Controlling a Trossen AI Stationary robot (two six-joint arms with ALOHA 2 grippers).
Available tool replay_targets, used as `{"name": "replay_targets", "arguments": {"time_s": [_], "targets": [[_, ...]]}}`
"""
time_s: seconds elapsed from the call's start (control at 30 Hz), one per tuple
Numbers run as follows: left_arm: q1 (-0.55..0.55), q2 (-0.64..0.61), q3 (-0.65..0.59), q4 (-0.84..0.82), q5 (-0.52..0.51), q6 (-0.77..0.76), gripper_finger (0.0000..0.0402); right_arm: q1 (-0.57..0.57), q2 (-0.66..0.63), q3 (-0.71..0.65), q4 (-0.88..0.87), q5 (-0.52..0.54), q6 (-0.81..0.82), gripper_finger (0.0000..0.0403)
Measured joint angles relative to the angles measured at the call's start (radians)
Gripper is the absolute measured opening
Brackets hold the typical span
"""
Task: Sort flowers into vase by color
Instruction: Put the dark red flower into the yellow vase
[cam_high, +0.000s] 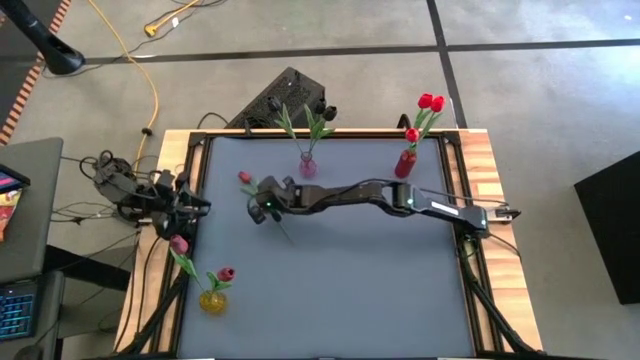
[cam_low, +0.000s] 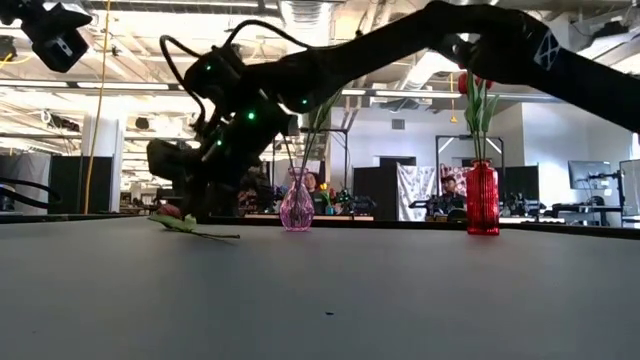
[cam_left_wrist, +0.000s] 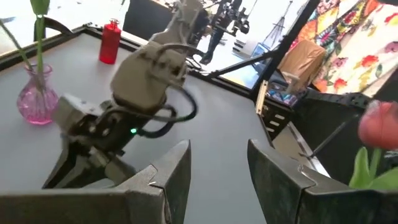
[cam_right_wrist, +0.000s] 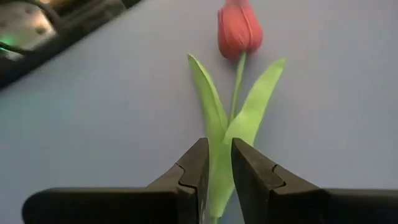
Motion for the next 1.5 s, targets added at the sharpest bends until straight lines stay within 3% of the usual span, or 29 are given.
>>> {"name": "replay_targets", "arguments": {"time_s": [0.33,0.63,0.8,0.97,1.2,1.4,1.5], "targets": [[0.000,0.000,0.000,0.000,0.022,0.012,0.0146,0.016,0.003,0.011,-0.087,-0.039,0.003,0.0106],[0.000,0.000,0.000,0.000,0.023,0.014,0.0146,0.012,0.002,0.011,-0.086,-0.066,0.027,0.0211],[0.000,0.000,0.000,0.000,0.031,0.012,0.0146,0.014,0.030,0.011,-0.049,-0.064,0.030,0.0224],[0.000,0.000,0.000,0.000,0.033,0.010,0.0146,0.030,0.062,0.014,-0.017,-0.033,0.025,0.0182],[0.000,0.000,0.000,0.000,0.034,0.010,0.0146,0.057,0.061,0.011,-0.034,0.051,0.015,0.0029],[0.000,0.000,0.000,-0.001,0.062,0.009,0.0146,0.061,0.010,0.006,-0.102,0.033,0.037,0.0025],[0.000,0.000,0.000,-0.001,0.080,0.008,0.0146,0.073,-0.041,0.006,-0.130,0.106,-0.016,0.0018]]}}
